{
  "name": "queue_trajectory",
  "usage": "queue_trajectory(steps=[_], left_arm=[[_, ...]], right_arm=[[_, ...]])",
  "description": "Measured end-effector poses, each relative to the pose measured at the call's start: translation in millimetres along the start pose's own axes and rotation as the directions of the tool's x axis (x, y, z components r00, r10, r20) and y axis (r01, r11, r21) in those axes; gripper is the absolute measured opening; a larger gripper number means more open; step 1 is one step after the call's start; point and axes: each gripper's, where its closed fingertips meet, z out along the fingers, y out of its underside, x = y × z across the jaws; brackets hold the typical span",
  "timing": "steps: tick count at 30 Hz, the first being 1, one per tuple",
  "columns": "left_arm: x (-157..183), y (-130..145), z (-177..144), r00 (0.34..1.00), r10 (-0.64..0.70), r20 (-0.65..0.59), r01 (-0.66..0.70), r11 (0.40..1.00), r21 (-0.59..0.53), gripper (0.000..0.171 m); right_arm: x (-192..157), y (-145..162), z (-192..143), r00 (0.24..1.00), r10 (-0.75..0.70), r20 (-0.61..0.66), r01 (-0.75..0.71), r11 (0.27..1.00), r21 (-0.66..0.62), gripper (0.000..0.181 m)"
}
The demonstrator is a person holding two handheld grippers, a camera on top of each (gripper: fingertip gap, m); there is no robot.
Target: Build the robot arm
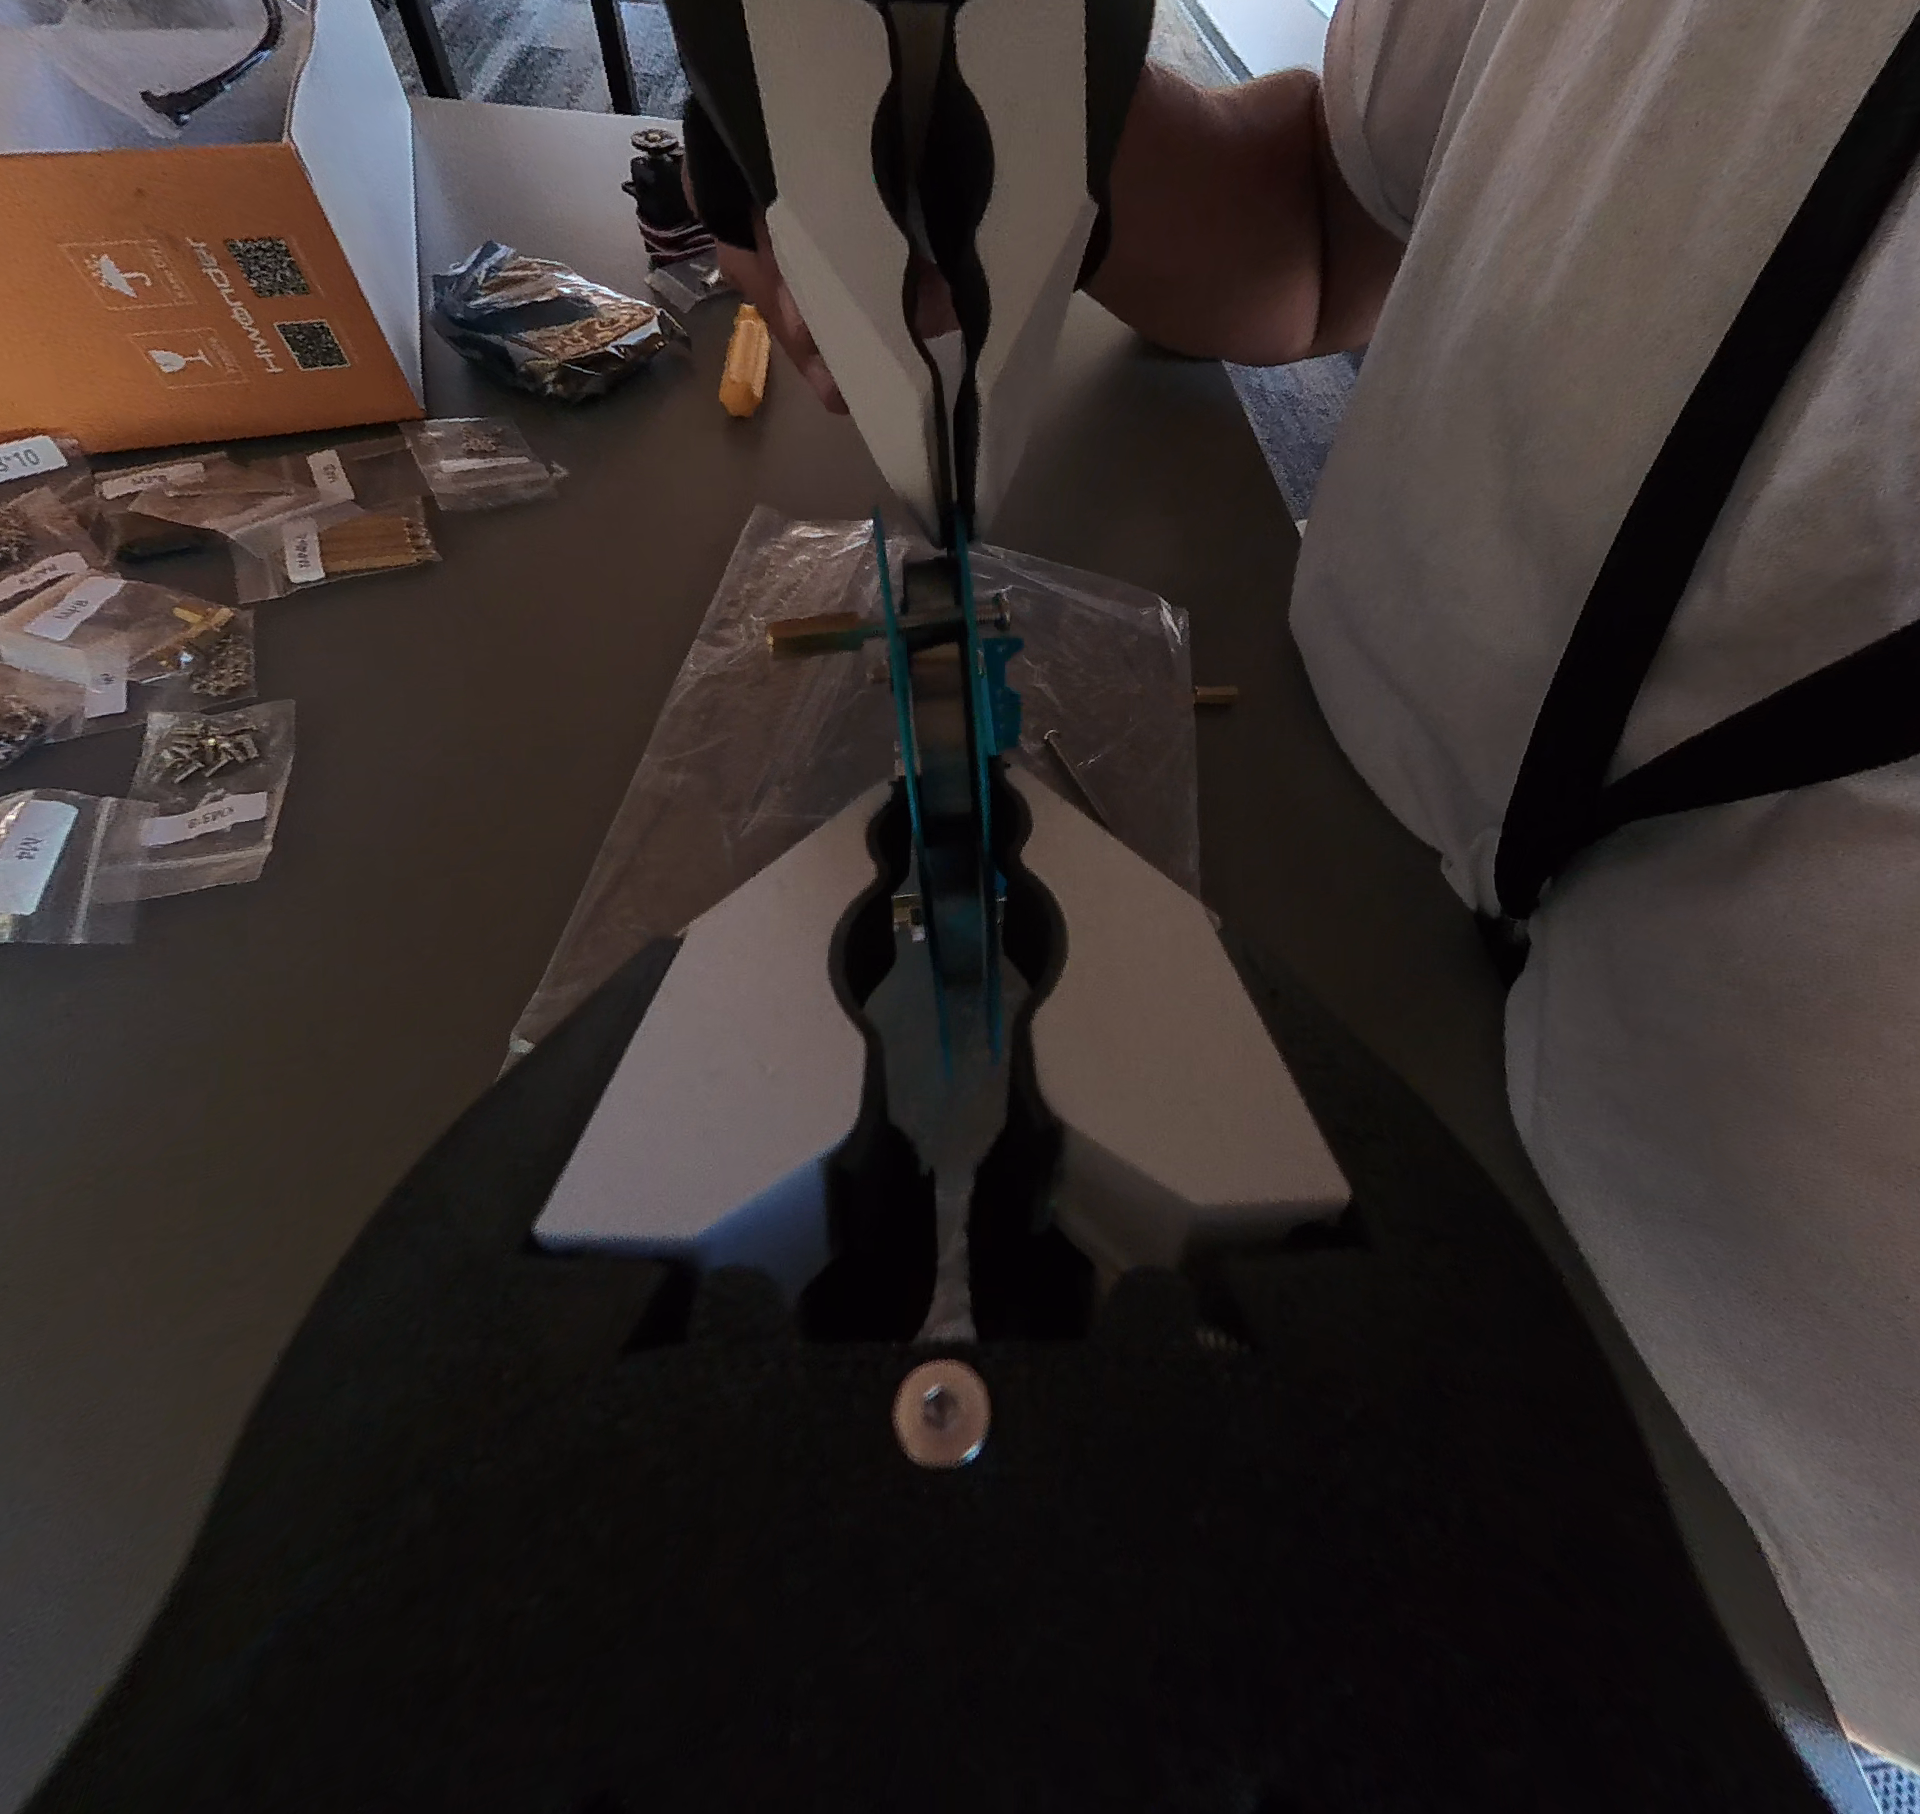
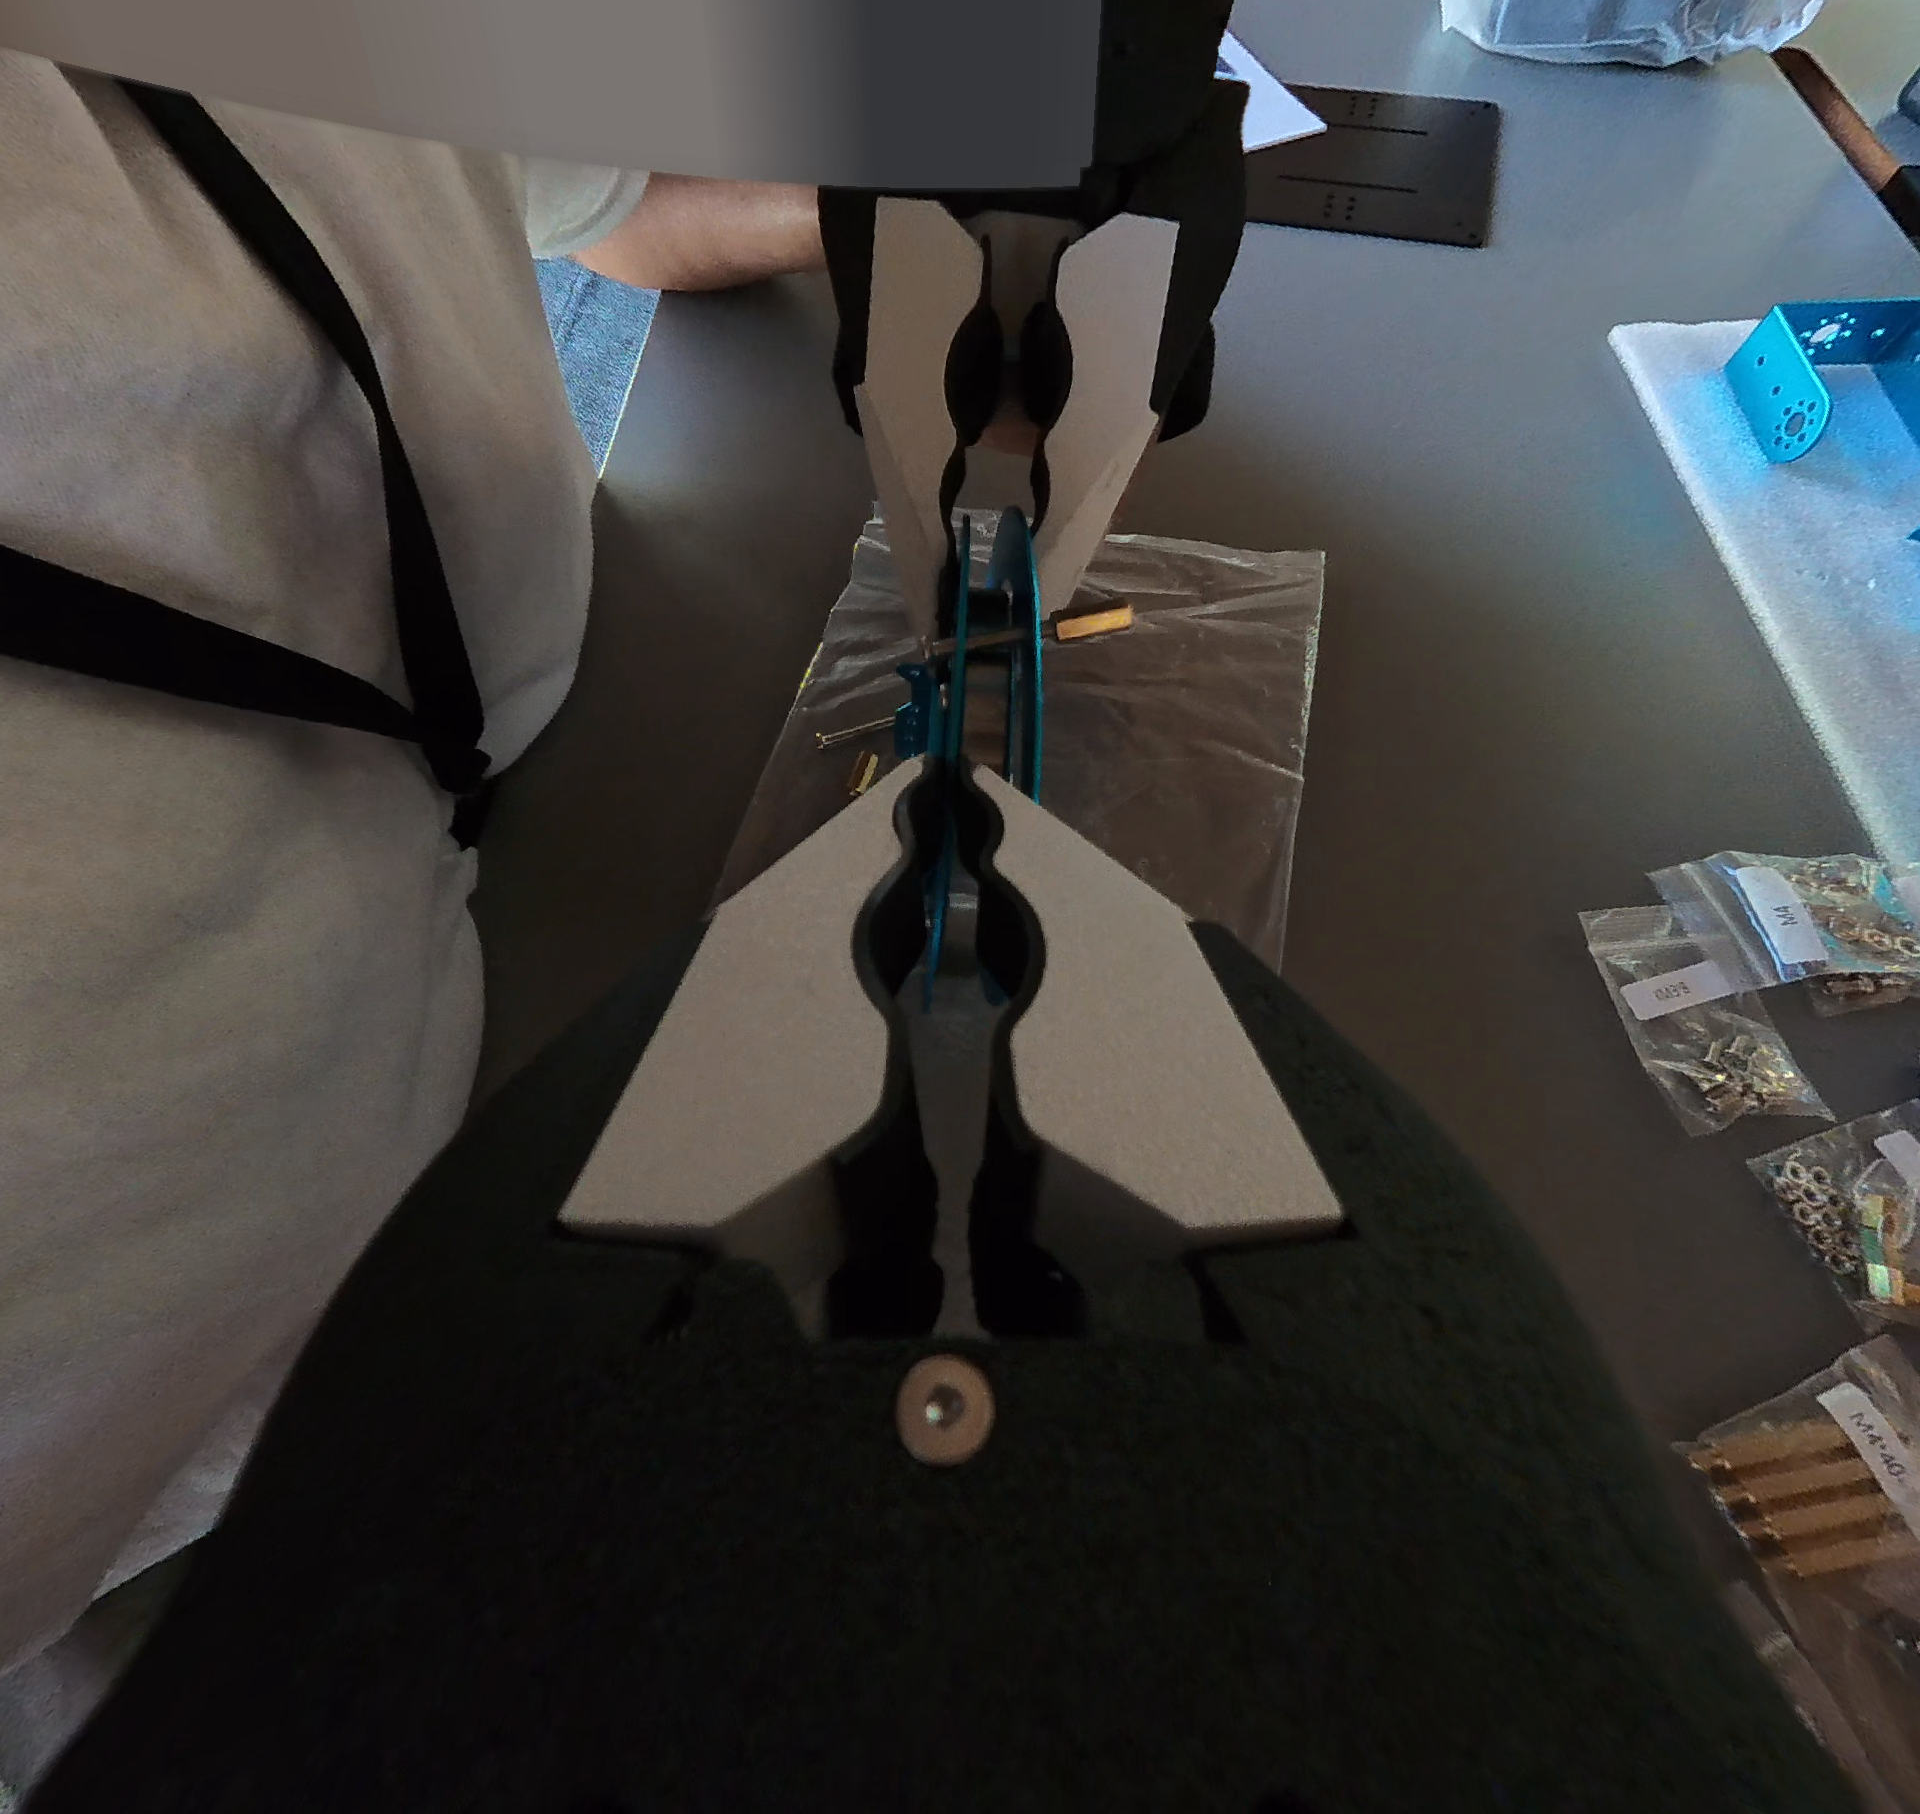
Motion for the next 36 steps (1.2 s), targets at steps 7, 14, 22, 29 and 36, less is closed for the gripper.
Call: queue_trajectory(steps=[7, 14, 22, 29, 36], left_arm=[[0.3, 1.1, -0.7, 1.0, 0.009, 0.001, -0.009, 1.0, -0.007, 0.013], [1.3, 1.6, -1.3, 1.0, 0.017, 0.002, -0.017, 1.0, -0.017, 0.013], [2.0, 0.0, 1.2, 0.999, 0.027, 0.028, -0.026, 0.999, -0.031, 0.013], [1.7, -0.4, 1.9, 0.999, 0.022, 0.043, -0.02, 0.999, -0.038, 0.013], [2.5, -0.6, 2.3, 0.999, 0.011, 0.045, -0.008, 0.999, -0.052, 0.013]], right_arm=[[-1.1, 0.9, -0.4, 1.0, 0.006, 0.01, -0.006, 1.0, 0.001, 0.0], [3.0, -8.7, -12.3, 1.0, -0.02, -0.022, 0.021, 0.999, 0.05, 0.011], [9.7, 0.7, 9.0, 0.998, 0.061, -0.034, -0.06, 0.998, 0.024, 0.04], [5.6, 5.0, 11.1, 0.998, 0.059, -0.005, -0.059, 0.998, -0.011, 0.016], [3.2, 5.8, 11.1, 0.999, 0.053, 0.008, -0.053, 0.998, -0.022, 0.013]])
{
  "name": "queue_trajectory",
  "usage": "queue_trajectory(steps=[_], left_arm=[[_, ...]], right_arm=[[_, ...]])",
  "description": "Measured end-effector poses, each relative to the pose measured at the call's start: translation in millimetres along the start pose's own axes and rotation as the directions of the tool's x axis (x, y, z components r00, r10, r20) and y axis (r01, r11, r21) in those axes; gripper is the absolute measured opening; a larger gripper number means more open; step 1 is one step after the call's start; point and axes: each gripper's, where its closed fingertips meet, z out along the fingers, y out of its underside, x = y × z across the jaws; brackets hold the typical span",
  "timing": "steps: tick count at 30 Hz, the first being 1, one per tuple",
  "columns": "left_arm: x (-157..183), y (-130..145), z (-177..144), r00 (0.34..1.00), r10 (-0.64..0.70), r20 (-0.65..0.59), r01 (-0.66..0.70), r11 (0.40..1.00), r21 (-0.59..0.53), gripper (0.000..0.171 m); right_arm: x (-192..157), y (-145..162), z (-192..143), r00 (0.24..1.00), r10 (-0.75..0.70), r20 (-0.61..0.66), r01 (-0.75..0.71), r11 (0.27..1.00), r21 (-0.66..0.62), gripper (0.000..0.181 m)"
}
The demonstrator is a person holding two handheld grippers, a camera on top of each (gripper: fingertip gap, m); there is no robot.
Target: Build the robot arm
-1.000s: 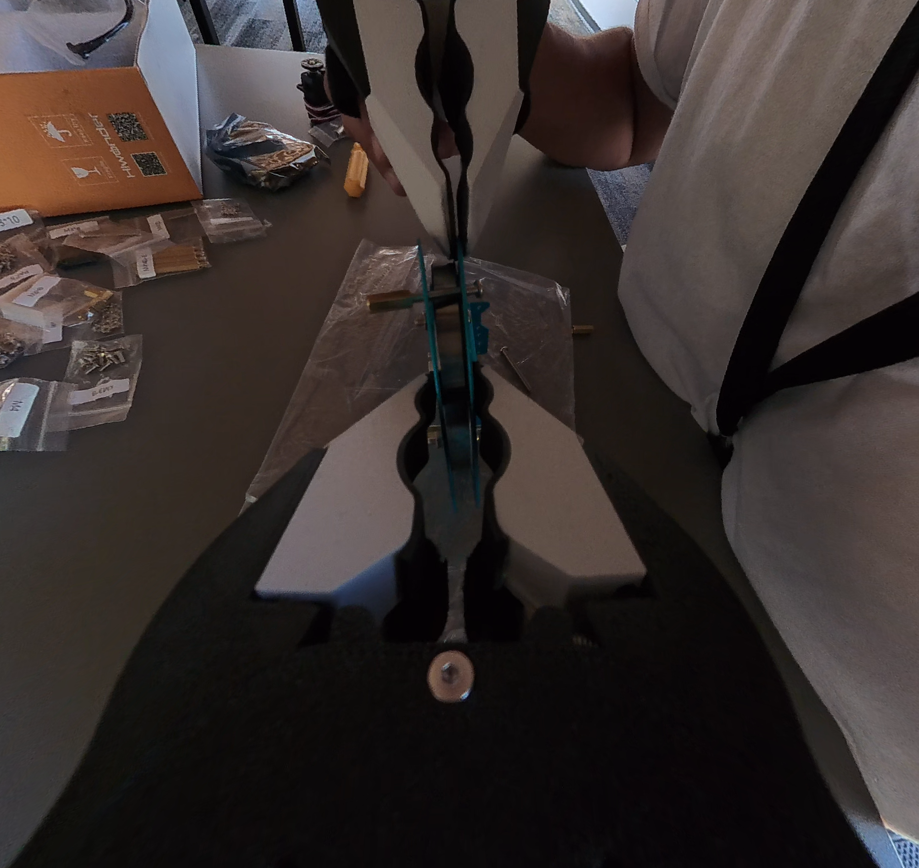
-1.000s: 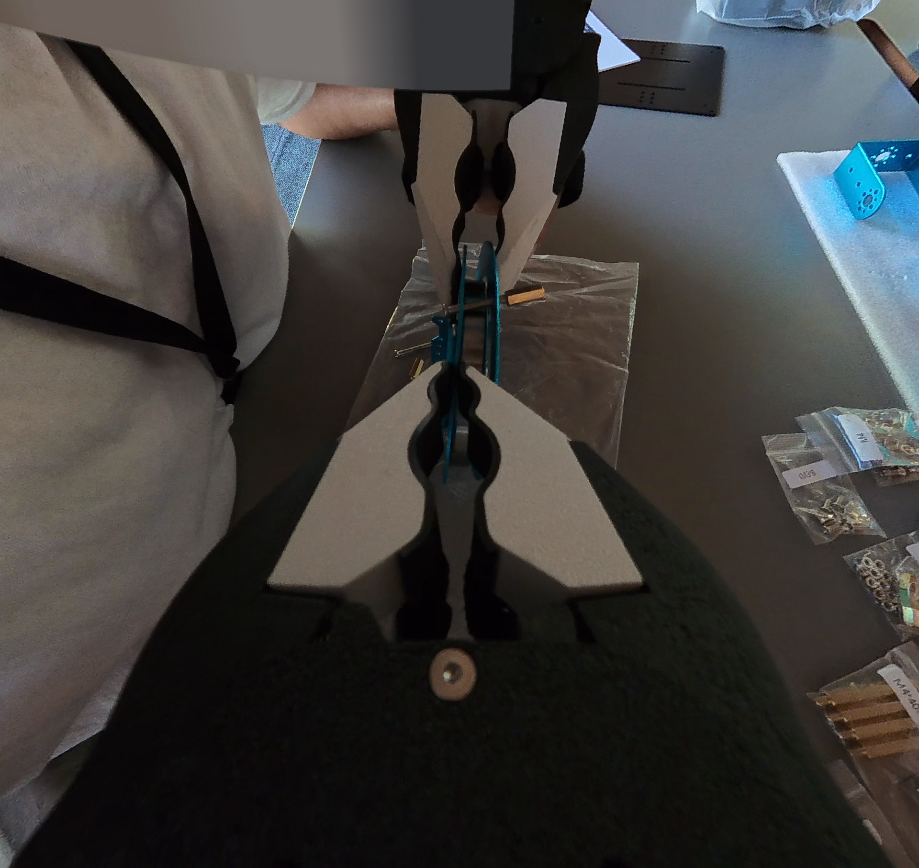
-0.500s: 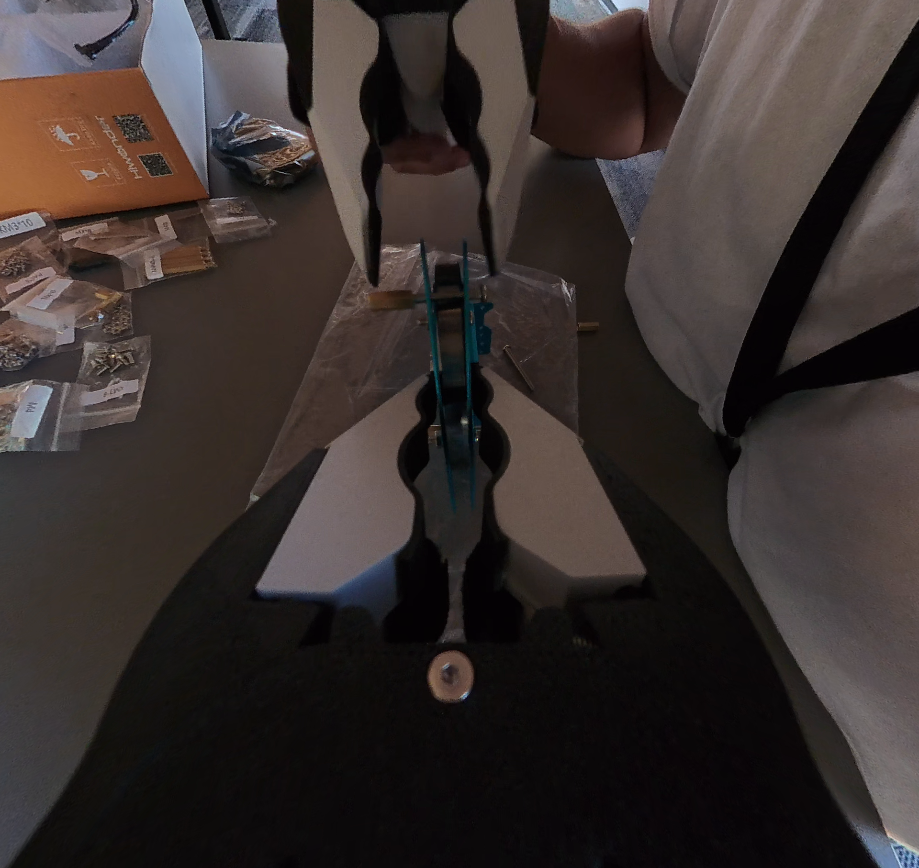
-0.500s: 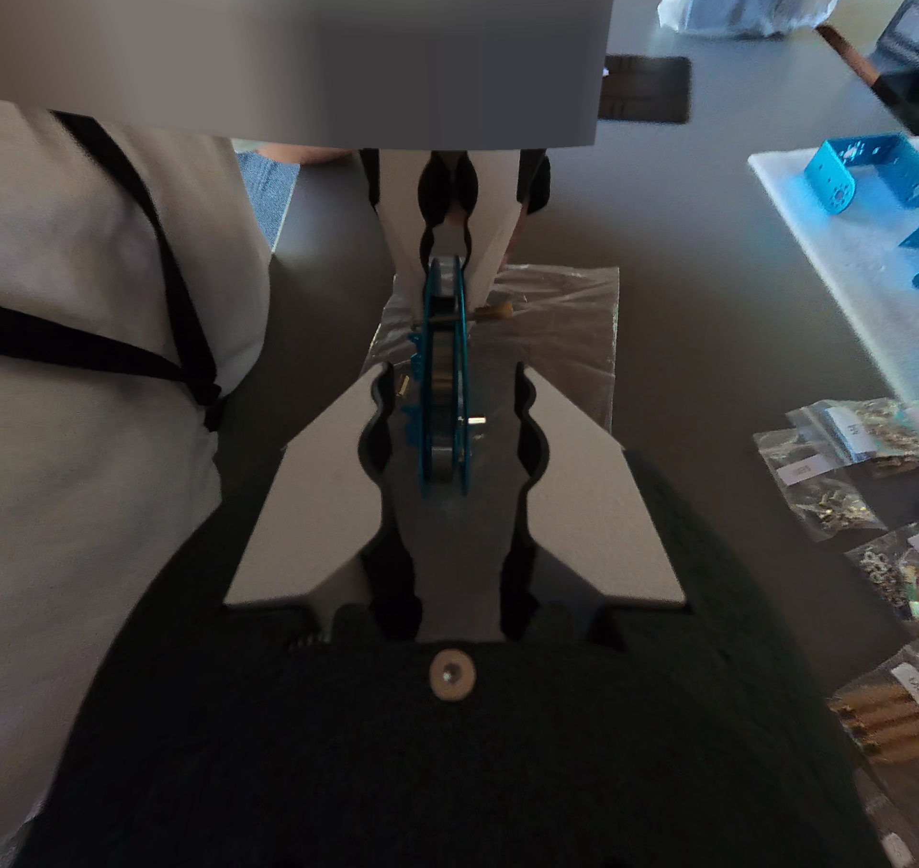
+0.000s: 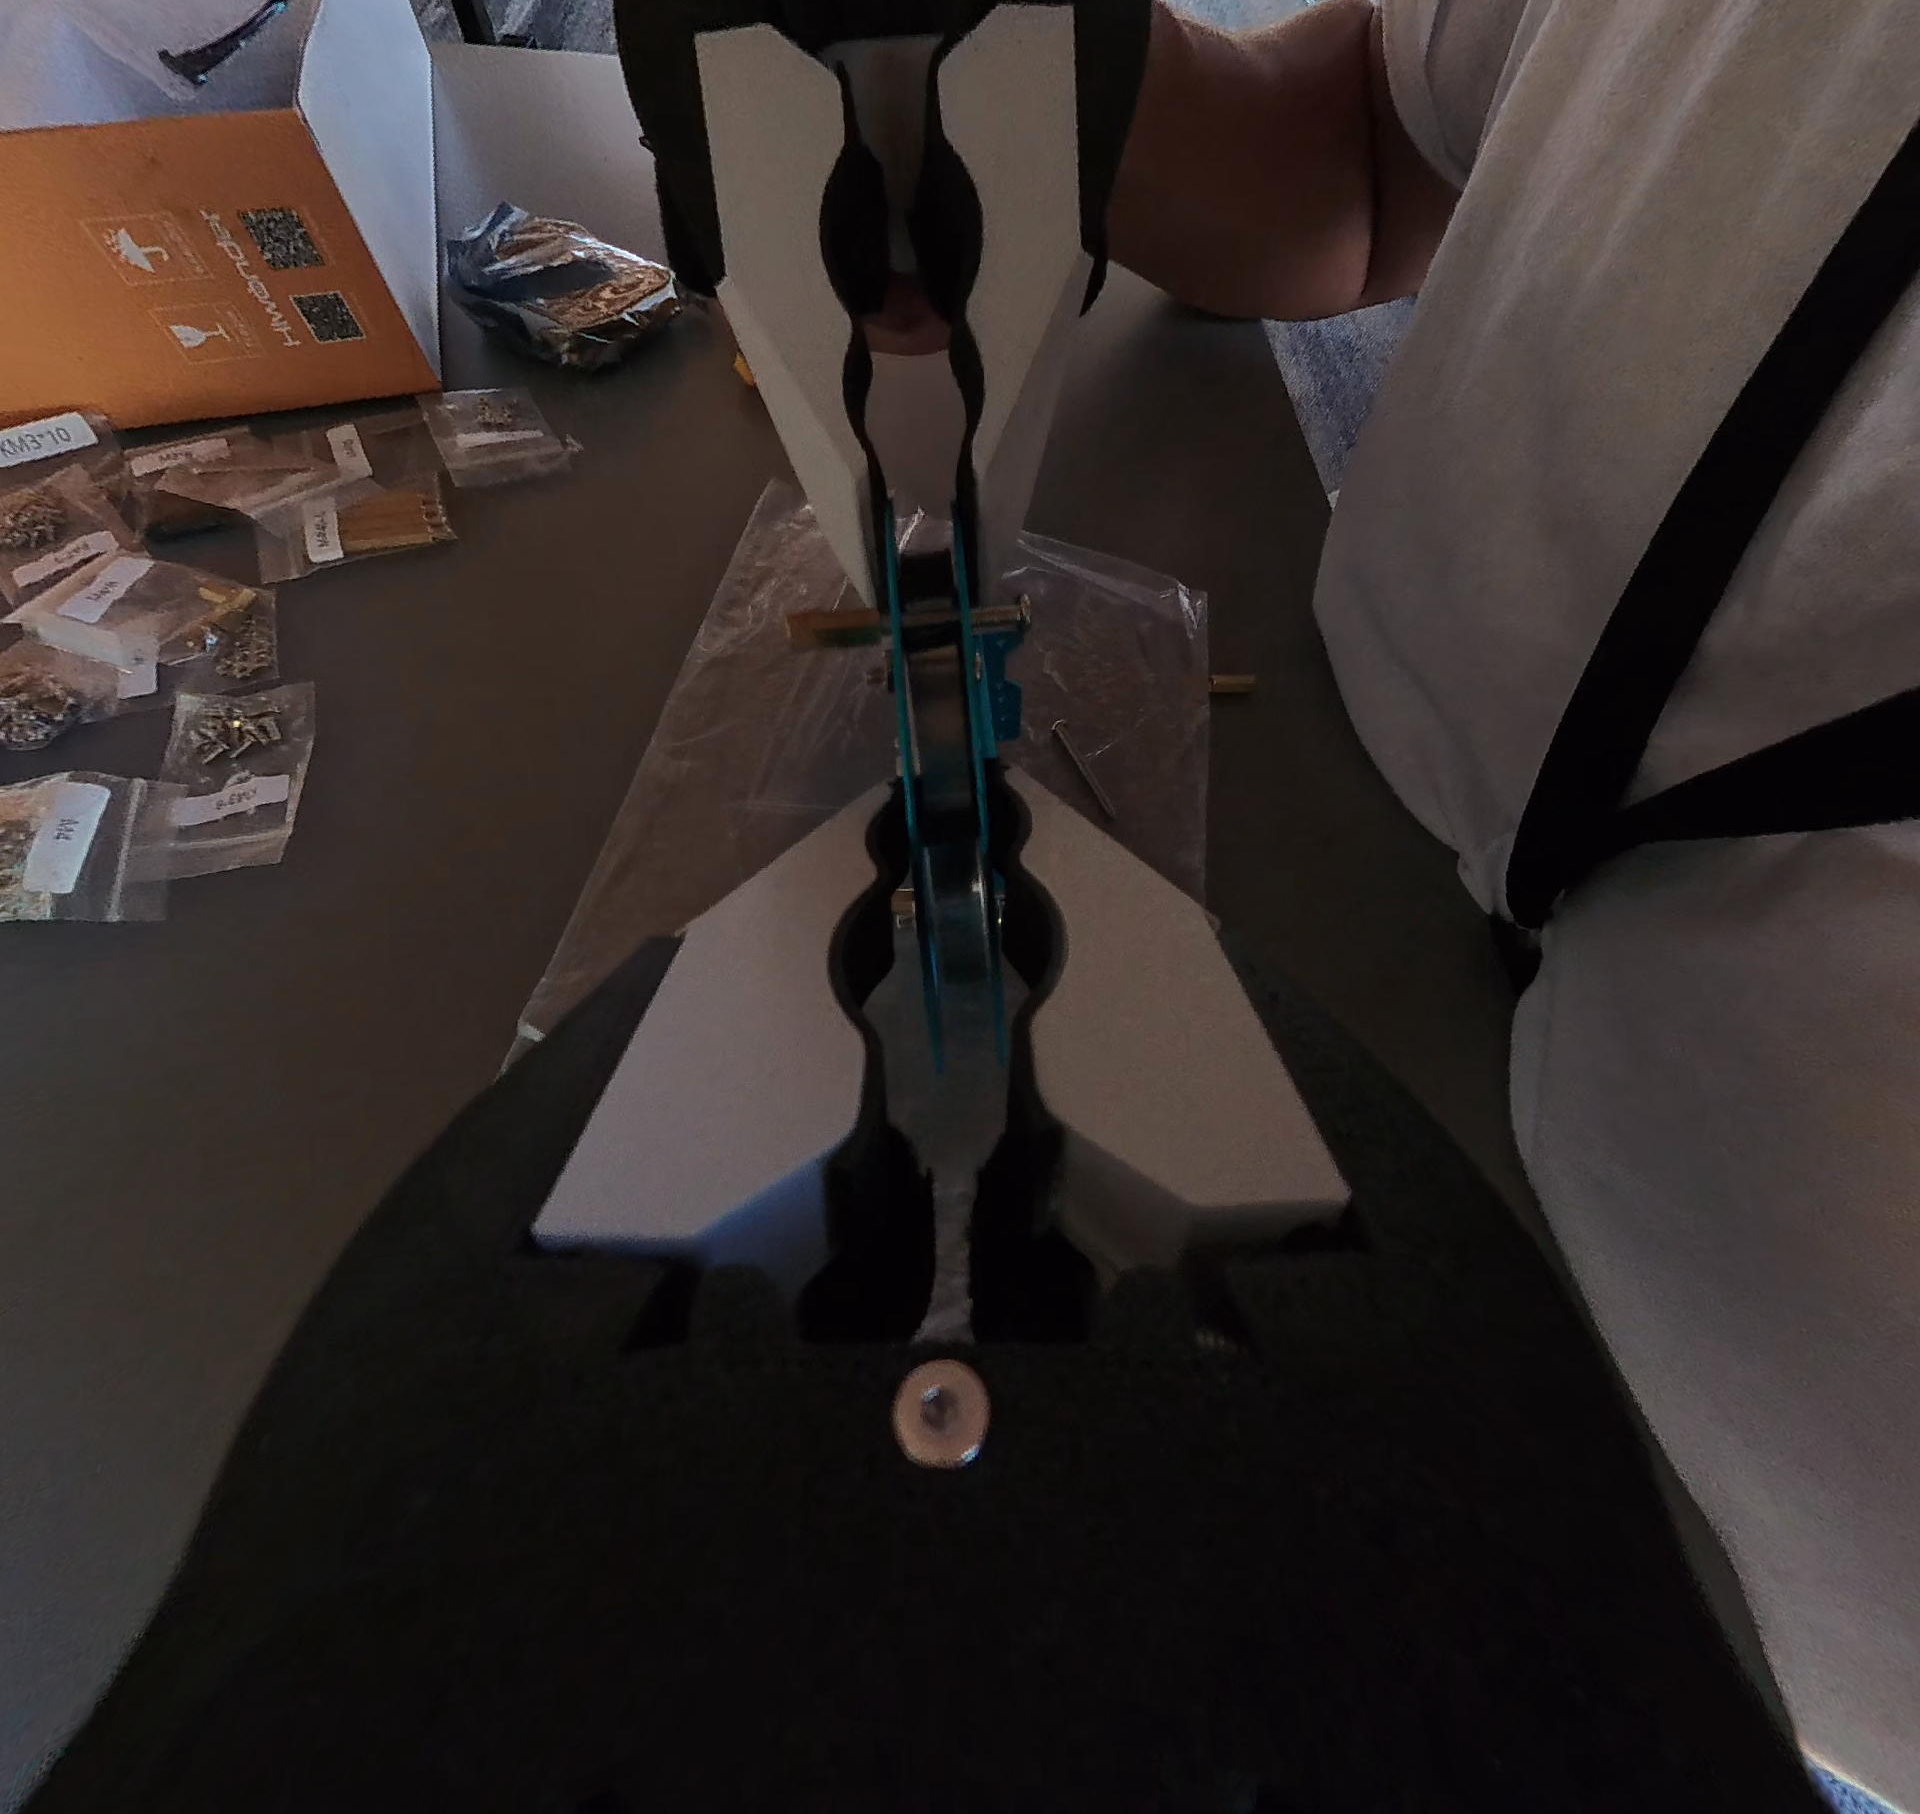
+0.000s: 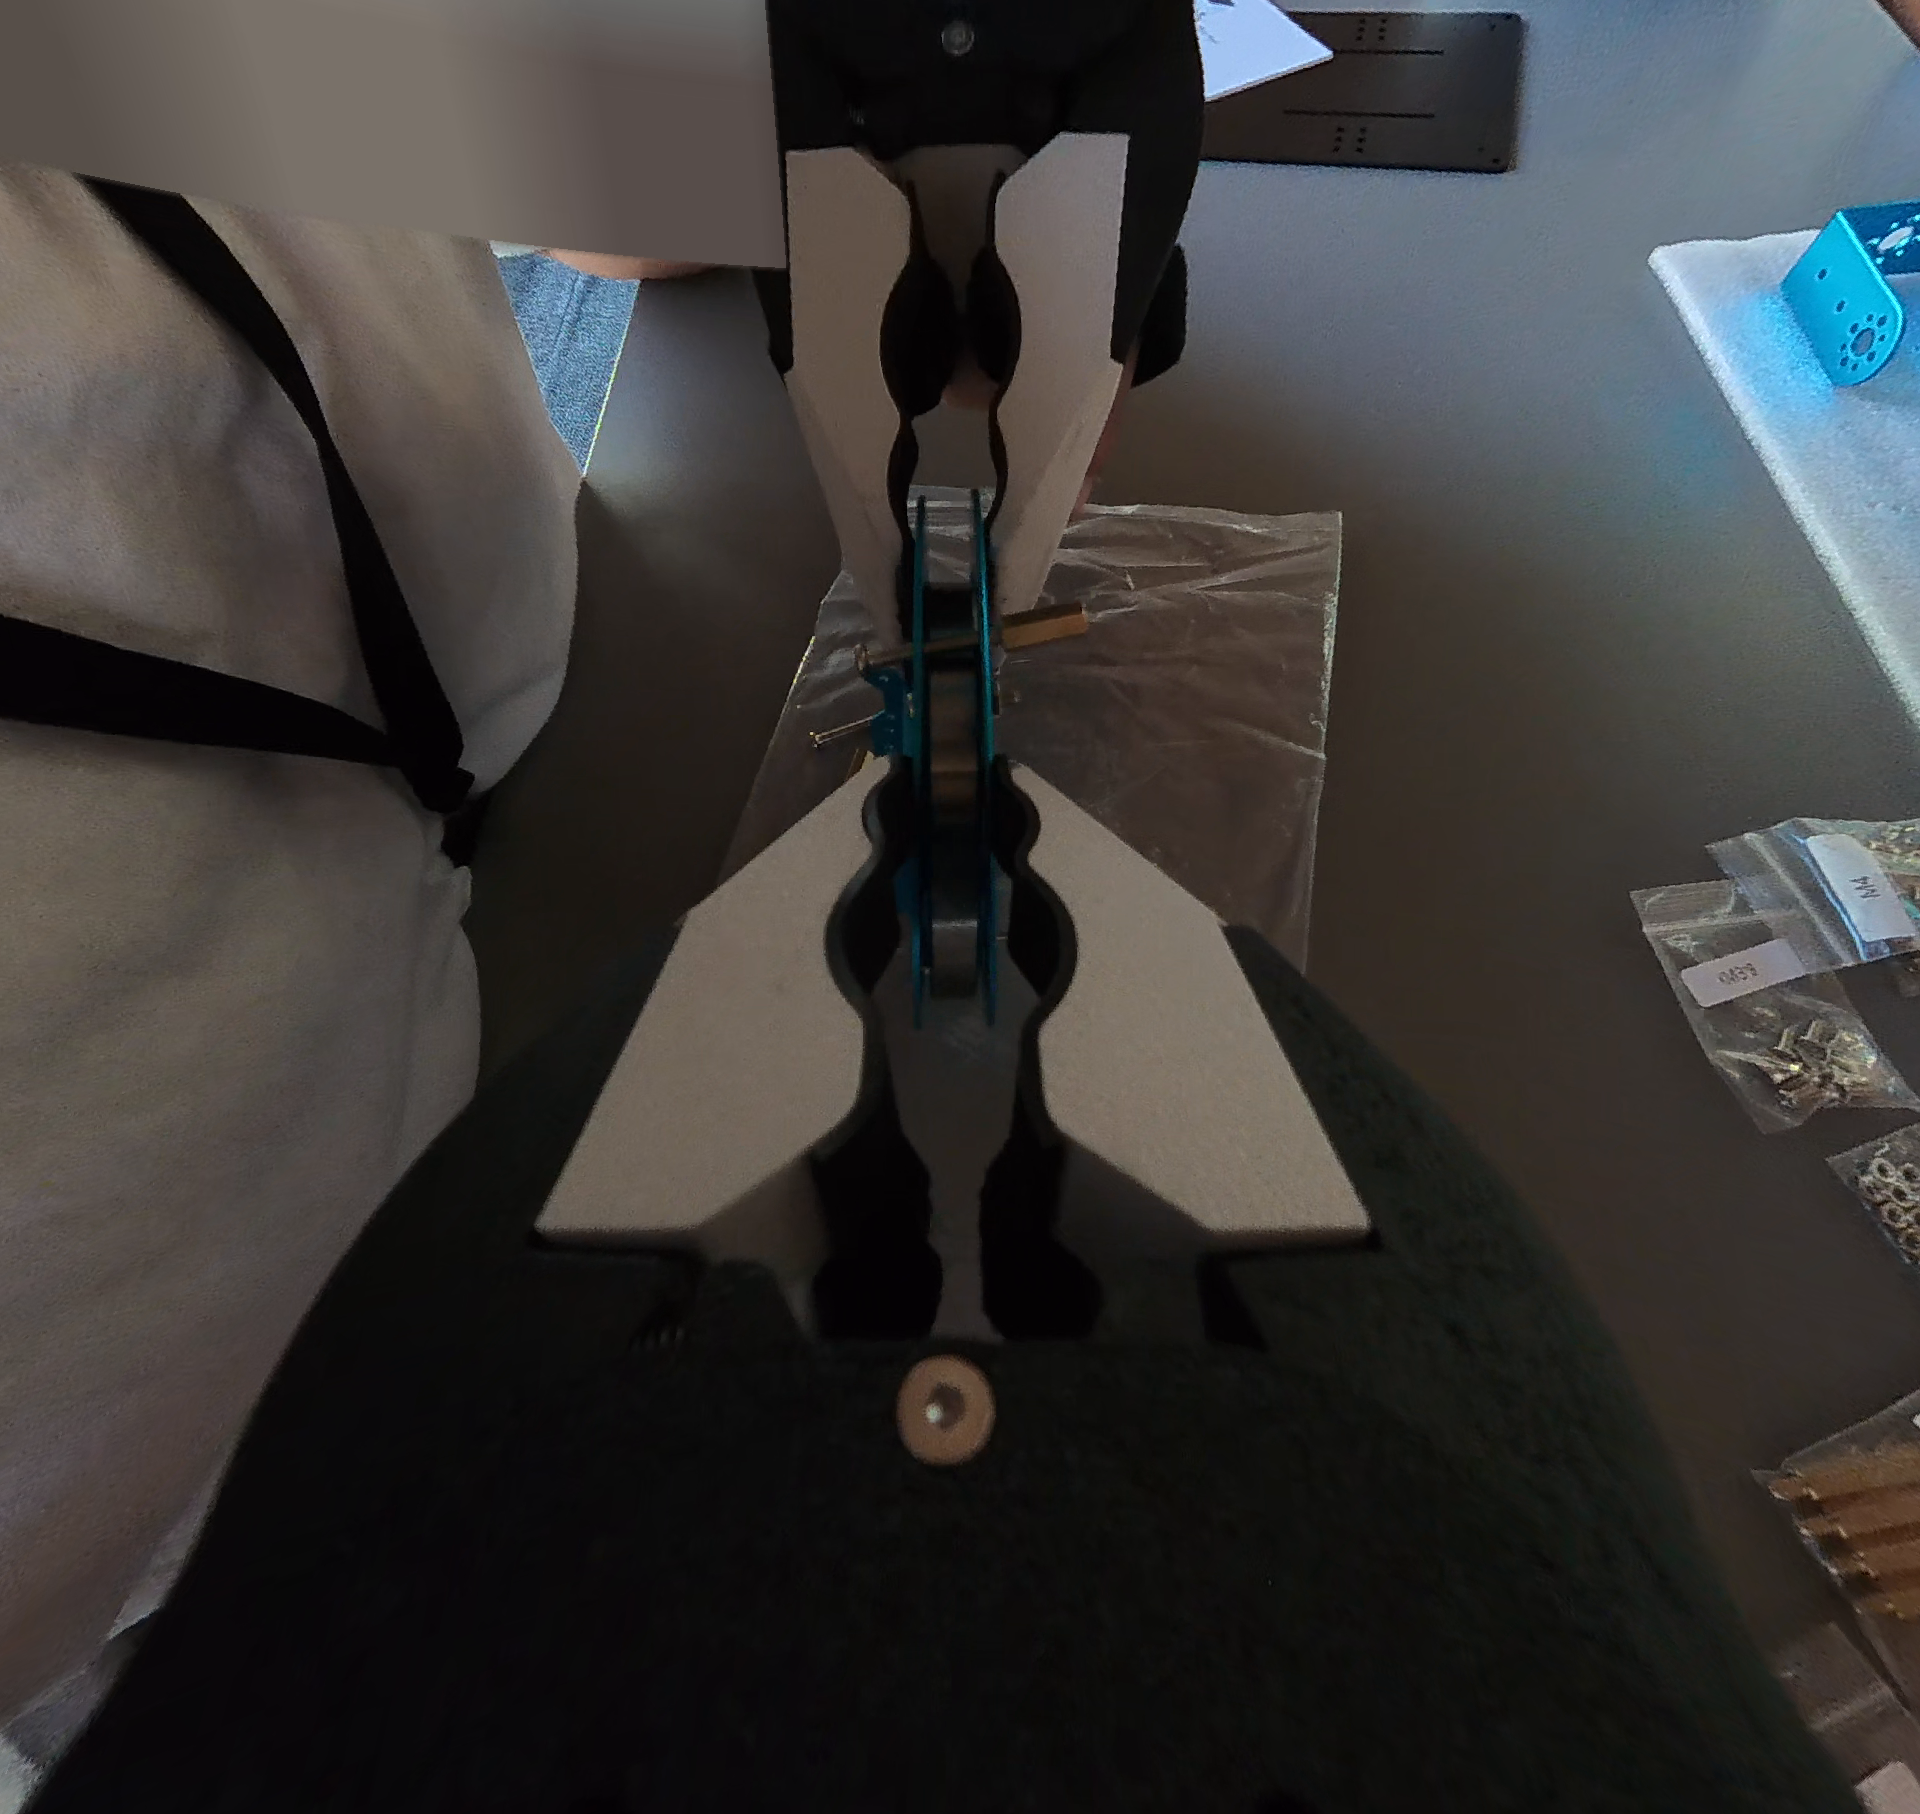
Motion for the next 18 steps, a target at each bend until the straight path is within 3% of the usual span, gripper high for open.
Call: queue_trajectory(steps=[3, 9, 14, 18], left_arm=[[4.3, -3.0, 1.6, 0.999, -0.035, -0.016, 0.035, 0.999, -0.01, 0.027], [8.8, -12.2, 4.8, 0.992, -0.124, 0.001, 0.124, 0.992, -0.026, 0.04], [3.5, -20.8, 7.7, 0.969, -0.241, 0.045, 0.242, 0.97, 0.001, 0.04], [1.2, -18.4, 11.2, 0.977, -0.193, 0.095, 0.195, 0.981, -0.016, 0.032]], right_arm=[[0.2, -0.7, 0.7, 1.0, -0.011, -0.003, 0.011, 1.0, 0.003, 0.013], [0.0, -1.0, 1.8, 1.0, -0.009, -0.006, 0.009, 1.0, -0.006, 0.013], [1.7, -0.8, 1.8, 1.0, -0.009, -0.022, 0.009, 1.0, -0.013, 0.013], [0.7, -0.2, 1.4, 1.0, -0.01, -0.017, 0.009, 1.0, -0.017, 0.013]])
